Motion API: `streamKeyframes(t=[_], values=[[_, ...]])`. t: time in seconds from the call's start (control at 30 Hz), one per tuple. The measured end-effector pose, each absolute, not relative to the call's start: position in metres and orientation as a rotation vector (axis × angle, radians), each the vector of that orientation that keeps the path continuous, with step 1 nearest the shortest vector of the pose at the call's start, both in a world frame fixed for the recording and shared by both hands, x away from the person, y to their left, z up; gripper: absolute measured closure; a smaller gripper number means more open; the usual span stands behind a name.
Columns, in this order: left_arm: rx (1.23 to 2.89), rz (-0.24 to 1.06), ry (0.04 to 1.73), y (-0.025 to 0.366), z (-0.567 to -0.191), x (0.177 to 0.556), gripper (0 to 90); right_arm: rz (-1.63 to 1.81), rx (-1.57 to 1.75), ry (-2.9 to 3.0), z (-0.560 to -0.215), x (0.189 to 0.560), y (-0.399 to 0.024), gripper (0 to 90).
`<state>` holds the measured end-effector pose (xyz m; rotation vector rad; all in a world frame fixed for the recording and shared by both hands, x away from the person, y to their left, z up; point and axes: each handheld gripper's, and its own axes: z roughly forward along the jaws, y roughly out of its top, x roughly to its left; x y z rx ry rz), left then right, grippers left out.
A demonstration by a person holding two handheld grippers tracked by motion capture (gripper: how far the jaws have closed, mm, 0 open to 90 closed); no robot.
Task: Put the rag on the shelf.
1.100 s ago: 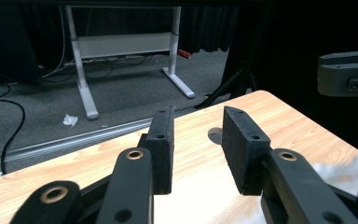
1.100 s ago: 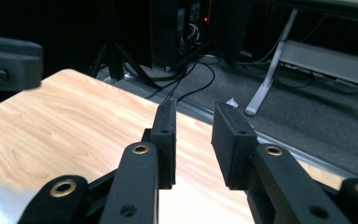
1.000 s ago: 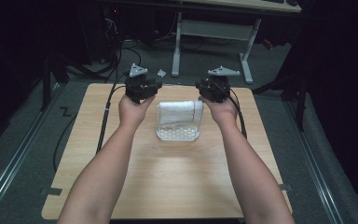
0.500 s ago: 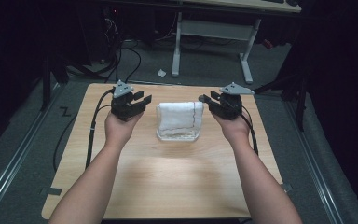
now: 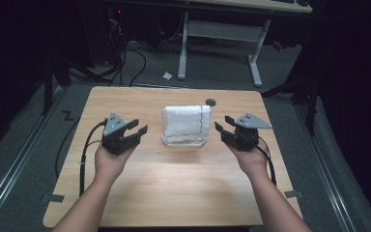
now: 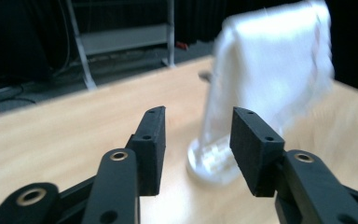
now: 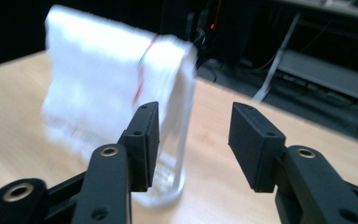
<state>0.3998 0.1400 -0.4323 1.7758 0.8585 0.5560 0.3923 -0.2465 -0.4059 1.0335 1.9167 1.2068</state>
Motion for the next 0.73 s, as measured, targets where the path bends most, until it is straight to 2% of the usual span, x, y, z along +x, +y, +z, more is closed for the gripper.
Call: streamKeyframes(t=[0.2, 0.33, 0.47, 0.73], values=[[1.924, 0.453, 0.891, 0.142, -0.490, 0.360, 53.6, 1.149, 1.055, 1.977, -0.445, 0.353, -0.247, 50.5], [2.021, 0.448, 0.904, 0.141, -0.522, 0.336, 50.8, 1.109, 1.119, 2.056, -0.482, 0.328, -0.249, 47.6], [2.065, 0.459, 0.930, 0.135, -0.521, 0.330, 49.7, 1.002, 1.140, 2.103, -0.520, 0.307, -0.254, 46.6], [2.061, 0.389, 0.965, 0.138, -0.528, 0.339, 50.1, 1.014, 1.223, 2.113, -0.527, 0.315, -0.267, 46.5]])
